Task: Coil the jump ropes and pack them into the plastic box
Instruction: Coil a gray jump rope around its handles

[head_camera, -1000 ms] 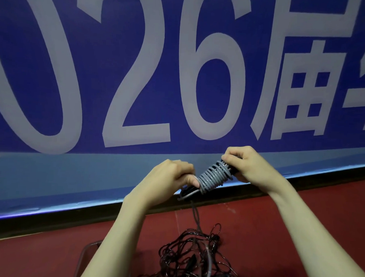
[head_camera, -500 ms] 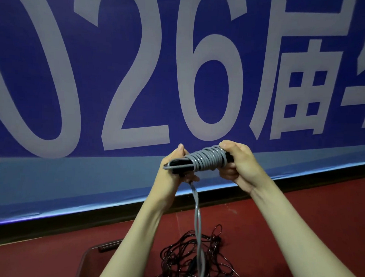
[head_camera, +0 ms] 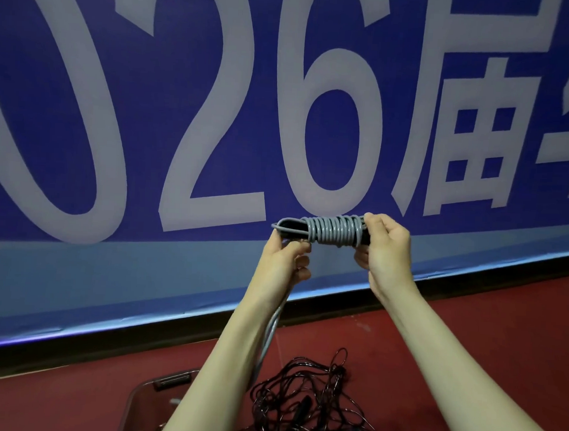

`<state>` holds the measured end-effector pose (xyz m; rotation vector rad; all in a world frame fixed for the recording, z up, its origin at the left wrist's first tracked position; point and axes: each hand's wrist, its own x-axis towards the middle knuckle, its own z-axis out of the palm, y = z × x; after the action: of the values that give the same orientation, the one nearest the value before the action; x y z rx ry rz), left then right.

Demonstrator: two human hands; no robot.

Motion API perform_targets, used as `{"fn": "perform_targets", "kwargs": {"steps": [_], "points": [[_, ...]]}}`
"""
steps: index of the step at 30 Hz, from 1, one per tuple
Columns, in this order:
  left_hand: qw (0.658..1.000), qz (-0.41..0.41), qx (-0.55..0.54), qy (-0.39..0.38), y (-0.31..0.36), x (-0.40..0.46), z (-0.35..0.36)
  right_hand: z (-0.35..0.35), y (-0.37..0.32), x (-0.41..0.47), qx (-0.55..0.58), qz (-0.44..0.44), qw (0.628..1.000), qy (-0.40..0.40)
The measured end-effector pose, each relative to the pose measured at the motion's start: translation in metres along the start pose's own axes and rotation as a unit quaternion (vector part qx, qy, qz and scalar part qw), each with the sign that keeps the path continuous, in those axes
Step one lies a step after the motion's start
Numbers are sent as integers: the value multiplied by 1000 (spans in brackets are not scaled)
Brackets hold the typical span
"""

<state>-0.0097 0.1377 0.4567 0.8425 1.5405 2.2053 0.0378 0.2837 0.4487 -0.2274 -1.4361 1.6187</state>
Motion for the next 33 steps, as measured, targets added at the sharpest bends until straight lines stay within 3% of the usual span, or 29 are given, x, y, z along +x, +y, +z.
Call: {"fn": "perform_targets", "kwargs": {"steps": [5, 9, 12, 15, 19, 25, 33], "points": [[998, -24, -49, -11, -1, 2, -8, 0, 1, -8, -140, -193, 971, -3], [990, -25, -135, 11, -7, 4, -18, 4, 2, -20, -185, -260, 944, -79], [990, -19, -134, 29, -9, 4, -25, 2, 2, -21, -172, -193, 953, -156], [995, 29, -88, 30, -7, 4, -29, 1, -7, -18, -64, -66, 972, -215], [996, 82, -20, -5, -1, 2, -26, 2, -11, -17, 101, 73, 957, -263], [988, 110, 110, 0, -2, 1, -30, -10, -24, -10, 104, 113, 920, -361], [956, 201, 201, 76, 1, -5, -25, 0, -30, -18, 113, 175, 910, -358]]}}
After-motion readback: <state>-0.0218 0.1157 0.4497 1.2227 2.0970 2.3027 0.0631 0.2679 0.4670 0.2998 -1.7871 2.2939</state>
